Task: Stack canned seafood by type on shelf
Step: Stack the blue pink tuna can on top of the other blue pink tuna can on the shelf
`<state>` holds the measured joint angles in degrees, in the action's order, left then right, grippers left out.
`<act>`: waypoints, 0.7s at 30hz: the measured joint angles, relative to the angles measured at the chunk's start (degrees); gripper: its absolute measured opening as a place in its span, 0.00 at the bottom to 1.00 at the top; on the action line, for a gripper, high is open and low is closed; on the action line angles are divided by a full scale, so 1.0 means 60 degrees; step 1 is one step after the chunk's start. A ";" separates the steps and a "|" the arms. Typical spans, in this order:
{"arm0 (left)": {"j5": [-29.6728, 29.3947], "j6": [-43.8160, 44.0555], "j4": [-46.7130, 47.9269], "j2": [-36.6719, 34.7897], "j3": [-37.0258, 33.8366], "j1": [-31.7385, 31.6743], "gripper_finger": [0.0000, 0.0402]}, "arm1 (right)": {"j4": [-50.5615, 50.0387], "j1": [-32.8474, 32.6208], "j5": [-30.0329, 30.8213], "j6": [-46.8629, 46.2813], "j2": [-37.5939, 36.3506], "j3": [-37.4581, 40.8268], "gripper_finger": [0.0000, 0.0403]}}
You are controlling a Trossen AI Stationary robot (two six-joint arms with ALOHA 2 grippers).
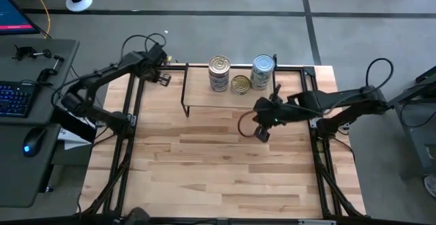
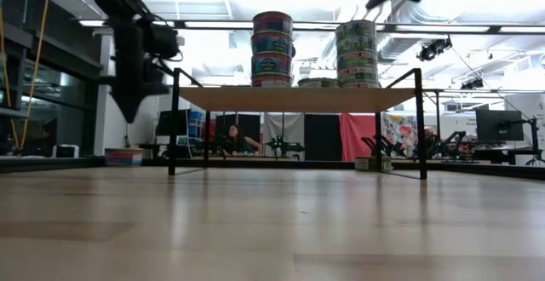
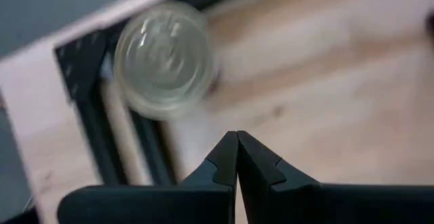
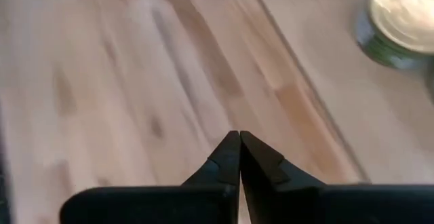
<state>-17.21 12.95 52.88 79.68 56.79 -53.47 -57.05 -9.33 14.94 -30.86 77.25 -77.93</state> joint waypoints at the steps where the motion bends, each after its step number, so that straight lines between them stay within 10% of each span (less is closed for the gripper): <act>1: -0.0171 0.0164 -0.0344 0.0158 0.0002 0.0050 0.00 | 0.0259 -0.0221 0.0141 -0.0177 -0.0021 0.0000 0.00; 13: -0.1683 0.4738 -0.3481 0.0827 -0.1397 -0.0238 0.00 | 0.0939 -0.1900 0.1057 -0.1884 -0.0021 0.0000 0.00; 21: -0.3093 0.5022 -0.5381 0.0910 -0.2176 0.0066 0.00 | 0.0939 -0.2398 0.1103 -0.2487 -0.0017 0.0000 0.00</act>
<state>-35.77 43.08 20.59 85.14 43.73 -53.08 -51.42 -23.71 21.56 -45.78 77.14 -77.93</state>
